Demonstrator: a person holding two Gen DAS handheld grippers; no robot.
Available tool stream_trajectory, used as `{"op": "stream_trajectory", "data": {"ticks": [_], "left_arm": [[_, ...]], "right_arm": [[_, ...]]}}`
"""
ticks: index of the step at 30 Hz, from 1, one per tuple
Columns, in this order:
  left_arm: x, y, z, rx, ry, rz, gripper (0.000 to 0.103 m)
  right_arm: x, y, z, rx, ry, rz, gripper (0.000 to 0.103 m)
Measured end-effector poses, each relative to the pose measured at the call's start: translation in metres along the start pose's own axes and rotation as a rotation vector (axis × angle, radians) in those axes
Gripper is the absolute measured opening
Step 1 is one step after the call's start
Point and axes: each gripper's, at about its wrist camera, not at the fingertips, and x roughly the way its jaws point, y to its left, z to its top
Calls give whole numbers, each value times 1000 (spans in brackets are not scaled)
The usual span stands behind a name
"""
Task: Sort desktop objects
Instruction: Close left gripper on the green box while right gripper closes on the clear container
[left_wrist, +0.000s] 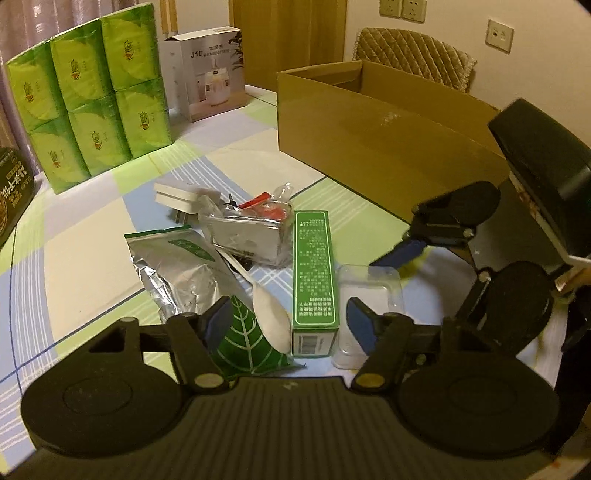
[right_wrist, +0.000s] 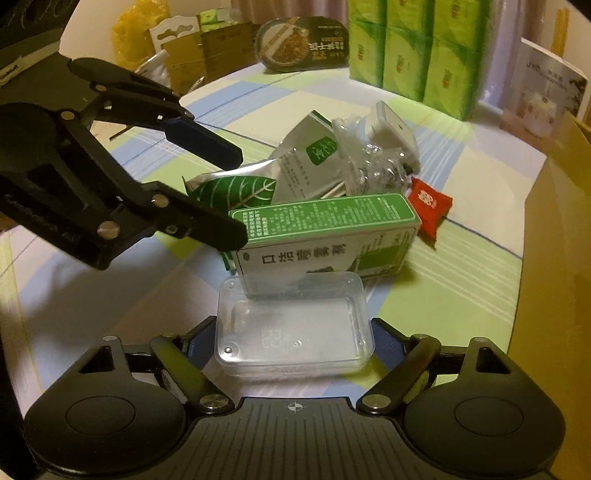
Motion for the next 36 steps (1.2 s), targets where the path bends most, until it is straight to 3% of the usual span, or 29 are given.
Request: {"op": "stream_trajectory", "data": {"ticks": [7,11,15,18,31,36], "left_arm": [[10,-11,3,35,22,-22,56],[20,-16,7,38,44,-13,42],[28,-21,9,55,65,-1,39],[33,-25,8,80,91,12,25],[-25,-29,-30,95,129,6,25],[-51,-29,-53,77,128,23,26]], "right_arm": [[-7,10,-8,-1,23,-2,83],[-8,11,-10,5,24,-4,83],[-9,10,-12,9,25,-4,83],[-12,8,-14,16,28,-7,83],[-34,22,-30,-1,27,-31,83],[-43,30,-42,61,29,-11,83]]}}
